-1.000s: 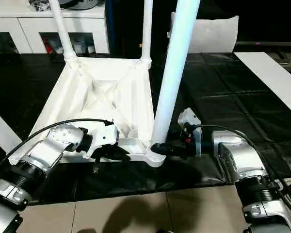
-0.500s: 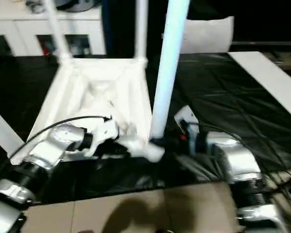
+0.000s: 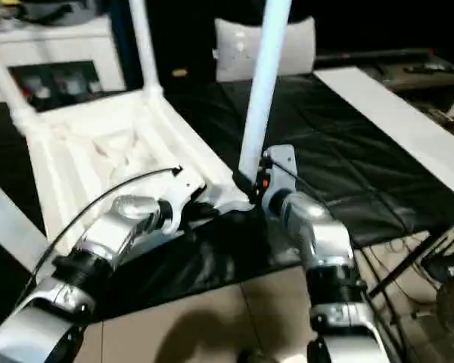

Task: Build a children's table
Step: Rotate leg to tighten

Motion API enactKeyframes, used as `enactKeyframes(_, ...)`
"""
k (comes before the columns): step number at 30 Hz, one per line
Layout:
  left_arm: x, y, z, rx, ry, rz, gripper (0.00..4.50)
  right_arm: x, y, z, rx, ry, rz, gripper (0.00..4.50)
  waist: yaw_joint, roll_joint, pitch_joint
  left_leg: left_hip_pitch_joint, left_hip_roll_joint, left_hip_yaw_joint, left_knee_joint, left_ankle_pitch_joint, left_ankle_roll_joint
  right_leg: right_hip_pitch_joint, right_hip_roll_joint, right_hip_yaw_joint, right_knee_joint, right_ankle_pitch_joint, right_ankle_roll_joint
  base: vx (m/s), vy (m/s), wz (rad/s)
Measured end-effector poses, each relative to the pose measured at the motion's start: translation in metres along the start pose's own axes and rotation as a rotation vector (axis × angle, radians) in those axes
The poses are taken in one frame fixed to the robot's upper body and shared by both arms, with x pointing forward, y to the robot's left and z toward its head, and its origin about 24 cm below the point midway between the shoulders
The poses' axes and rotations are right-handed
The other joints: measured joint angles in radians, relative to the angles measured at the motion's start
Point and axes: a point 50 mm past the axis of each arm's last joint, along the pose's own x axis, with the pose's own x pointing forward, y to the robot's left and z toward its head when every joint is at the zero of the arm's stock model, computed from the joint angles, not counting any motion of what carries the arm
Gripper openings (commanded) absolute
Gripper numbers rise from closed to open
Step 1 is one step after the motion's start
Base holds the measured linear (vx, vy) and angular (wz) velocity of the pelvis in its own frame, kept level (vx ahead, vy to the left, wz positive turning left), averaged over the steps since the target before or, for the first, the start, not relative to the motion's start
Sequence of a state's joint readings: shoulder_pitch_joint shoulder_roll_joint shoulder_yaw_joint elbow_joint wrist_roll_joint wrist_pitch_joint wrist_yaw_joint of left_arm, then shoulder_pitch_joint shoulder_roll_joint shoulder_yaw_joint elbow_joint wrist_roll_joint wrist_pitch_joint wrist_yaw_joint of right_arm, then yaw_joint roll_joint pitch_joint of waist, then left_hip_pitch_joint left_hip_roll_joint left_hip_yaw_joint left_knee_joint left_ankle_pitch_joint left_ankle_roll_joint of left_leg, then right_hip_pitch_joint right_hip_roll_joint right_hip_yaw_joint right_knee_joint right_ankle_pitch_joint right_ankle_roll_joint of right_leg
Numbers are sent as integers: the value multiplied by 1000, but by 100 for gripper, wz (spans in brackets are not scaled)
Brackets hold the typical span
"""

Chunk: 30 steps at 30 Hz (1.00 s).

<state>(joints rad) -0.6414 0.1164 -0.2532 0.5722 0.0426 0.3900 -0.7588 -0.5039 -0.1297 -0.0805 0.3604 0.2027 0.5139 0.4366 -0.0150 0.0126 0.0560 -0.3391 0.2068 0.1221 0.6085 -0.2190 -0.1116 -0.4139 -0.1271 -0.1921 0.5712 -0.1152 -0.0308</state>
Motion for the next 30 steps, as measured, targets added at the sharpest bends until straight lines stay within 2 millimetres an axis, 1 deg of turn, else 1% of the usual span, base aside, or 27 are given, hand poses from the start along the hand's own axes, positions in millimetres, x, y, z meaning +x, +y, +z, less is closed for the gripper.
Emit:
enactKeyframes(1, -1, 1, 2, 12, -1, 1, 0, -1, 0, 1, -9, -3, 8, 319, 7, 0, -1, -9, 0, -2, 0, 0, 0, -7, 1, -2, 0, 0, 0, 0, 0, 0)
enactKeyframes(2, -1, 0, 4, 24, -3, -3, 0, -3, -3, 2, -23, 1, 17, 330, 13, -1, -1, -14, 1, -2, -1, 2, -1, -11, 1, 0, -1, 0, 0, 0, 0, 0)
enactKeyframes(4, -2, -1, 5, 48, -1, -23, 0, -6, -6, 2, -54, 11, 46, 338, 19, -1, -1, -14, 1, -1, -1, 8, 3, -13, 2, 6, 1, 1, -1, 0, 0, 0)
enactKeyframes(5, -5, -1, 4, 70, 0, -39, 0, -10, -8, 1, -82, 20, 80, 362, 22, -1, -1, -15, 1, 2, -1, 8, 3, -15, 3, 10, 1, 1, -1, 0, 0, 0)
enactKeyframes(6, -8, 0, 3, 92, -2, -57, 0, -15, -11, 0, -105, 32, 115, 362, 24, -1, -1, -16, 0, 2, -1, 8, 4, -16, 3, 11, 0, 1, 0, 0, 0, 0)
enactKeyframes(7, -12, 2, 1, 109, -3, -69, 0, -20, -15, -1, -116, 42, 136, 379, 28, -1, -1, -19, 0, 3, -1, 8, 4, -19, 3, 13, 0, 1, 0, 0, 0, 0)
enactKeyframes(8, -17, 4, -1, 126, -2, -80, 0, -26, -22, -2, -125, 49, 144, 379, 34, -2, -1, -21, 0, 4, -1, 8, 4, -22, 3, 14, 0, 1, 0, 0, 0, 0)
enactKeyframes(10, -22, 7, -3, 148, 3, -98, 0, -33, -27, 0, -143, 56, 185, 405, 45, -2, -1, -21, 0, 5, -1, 7, 5, -23, 3, 15, 1, 1, 0, 0, 0, 0)
enactKeyframes(11, -24, 8, -4, 159, 5, -107, 0, -36, -27, 1, -154, 56, 212, 405, 50, -2, -1, -21, 0, 5, -1, 7, 5, -23, 3, 15, 1, 1, 0, 0, 0, 0)
enactKeyframes(13, -30, 9, -7, 186, 14, -151, 0, -45, -31, 4, -195, 73, 276, 421, 59, -2, -1, -20, 1, 5, -1, 7, 5, -23, 4, 15, 0, 1, 0, 0, 0, 0)
enactKeyframes(14, -34, 10, -9, 212, 25, -179, 0, -52, -35, 7, -225, 93, 308, 435, 65, -2, -1, -20, 1, 5, -1, 7, 5, -23, 4, 15, 0, 1, 0, 0, 0, 0)
enactKeyframes(16, -40, 13, -12, 237, 41, -208, 0, -59, -41, 10, -247, 109, 335, 448, 74, -3, -1, -19, 1, 5, -1, 7, 5, -21, 4, 15, 0, 1, 0, 0, 0, 0)
enactKeyframes(19, -47, 14, -14, 280, 57, -259, 0, -65, -42, 10, -280, 117, 398, 448, 82, -6, -1, -19, 0, 5, 0, 8, 4, -21, 4, 16, 0, 1, 0, 0, 0, 0)
enactKeyframes(23, -50, 11, -16, 328, 80, -337, 0, -70, -42, 6, -304, 157, 495, 448, 99, -9, -3, -19, 1, 6, 1, 8, 4, -20, 4, 17, 0, 1, 0, 0, 0, 0)
enactKeyframes(26, -51, 8, -17, 348, 87, -385, 0, -72, -39, 5, -317, 174, 566, 411, 110, -11, -3, -19, 1, 6, 0, 8, 4, -19, 4, 17, 0, 1, 0, 0, 0, 0)
enactKeyframes(27, -51, 7, -17, 353, 88, -400, 0, -72, -37, 4, -316, 184, 593, 411, 112, -11, -4, -19, 1, 5, 0, 8, 4, -19, 4, 17, 0, 1, 0, 0, 0, 0)
enactKeyframes(28, -51, 7, -17, 357, 89, -414, 0, -72, -35, 2, -315, 193, 619, 388, 114, -12, -4, -19, 1, 5, 0, 8, 4, -19, 4, 18, 0, 1, 0, 0, 0, 0)
enactKeyframes(29, -51, 6, -17, 361, 92, -430, 0, -71, -33, 1, -313, 203, 648, 388, 115, -12, -4, -19, 2, 5, 0, 8, 4, -19, 4, 18, 0, 1, 0, 0, 0, 0)
enactKeyframes(30, -51, 5, -17, 364, 94, -441, 0, -71, -31, 0, -312, 208, 661, 376, 118, -12, -4, -19, 2, 5, 0, 8, 4, -19, 4, 18, 0, 1, 0, 0, 0, 0)
